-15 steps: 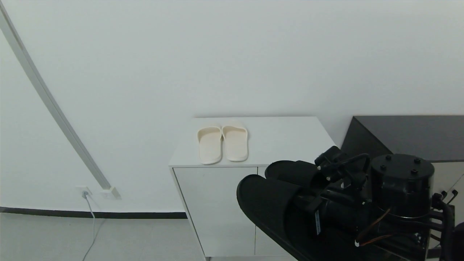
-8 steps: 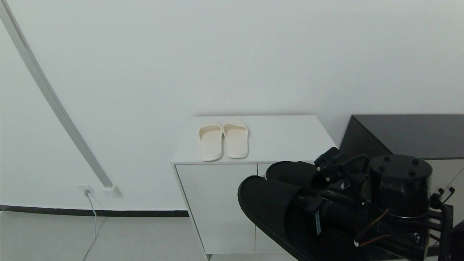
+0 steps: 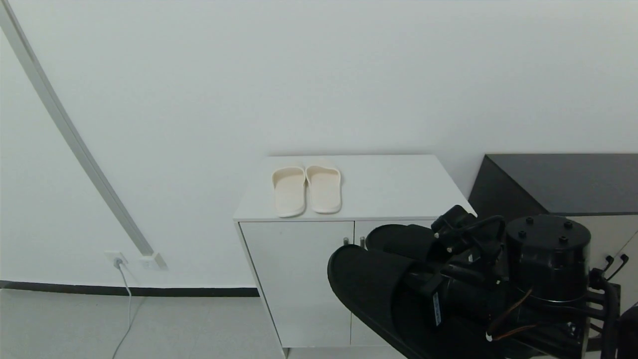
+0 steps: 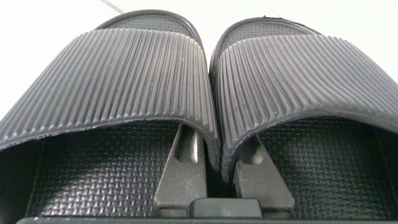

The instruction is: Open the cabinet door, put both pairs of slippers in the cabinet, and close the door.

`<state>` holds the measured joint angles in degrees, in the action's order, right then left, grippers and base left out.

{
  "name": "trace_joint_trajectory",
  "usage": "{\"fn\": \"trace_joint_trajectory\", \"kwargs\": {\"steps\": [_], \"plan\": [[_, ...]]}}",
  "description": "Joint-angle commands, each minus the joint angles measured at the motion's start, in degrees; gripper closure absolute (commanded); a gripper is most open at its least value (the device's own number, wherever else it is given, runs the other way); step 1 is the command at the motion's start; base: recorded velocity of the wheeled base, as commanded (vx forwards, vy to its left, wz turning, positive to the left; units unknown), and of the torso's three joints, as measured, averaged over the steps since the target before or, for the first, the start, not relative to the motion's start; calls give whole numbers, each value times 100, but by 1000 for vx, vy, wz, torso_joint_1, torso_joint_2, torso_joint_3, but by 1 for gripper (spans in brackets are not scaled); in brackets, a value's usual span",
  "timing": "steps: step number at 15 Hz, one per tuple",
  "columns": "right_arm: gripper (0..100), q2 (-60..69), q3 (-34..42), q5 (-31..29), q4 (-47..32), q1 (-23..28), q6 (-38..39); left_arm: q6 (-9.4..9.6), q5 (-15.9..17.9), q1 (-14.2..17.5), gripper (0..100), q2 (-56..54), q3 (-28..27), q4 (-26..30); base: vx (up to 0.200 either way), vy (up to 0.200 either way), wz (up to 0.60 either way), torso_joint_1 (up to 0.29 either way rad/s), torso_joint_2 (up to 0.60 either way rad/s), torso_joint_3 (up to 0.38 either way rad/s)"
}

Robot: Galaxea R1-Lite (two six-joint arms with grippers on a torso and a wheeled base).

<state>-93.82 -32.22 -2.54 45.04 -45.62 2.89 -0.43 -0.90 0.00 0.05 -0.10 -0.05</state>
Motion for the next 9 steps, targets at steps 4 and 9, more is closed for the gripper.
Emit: {"fn": "trace_joint_trajectory", "kwargs": {"steps": [4,9], "plan": [[100,-31,5,-1,4,-9,1,-1,-6,0,100,-5,1,-4,0,0,0,-161,364,204],[100,-84,14,-1,4,-9,1,16,20,0,0,4,1,5,0,0,0,-190,446,249]]}}
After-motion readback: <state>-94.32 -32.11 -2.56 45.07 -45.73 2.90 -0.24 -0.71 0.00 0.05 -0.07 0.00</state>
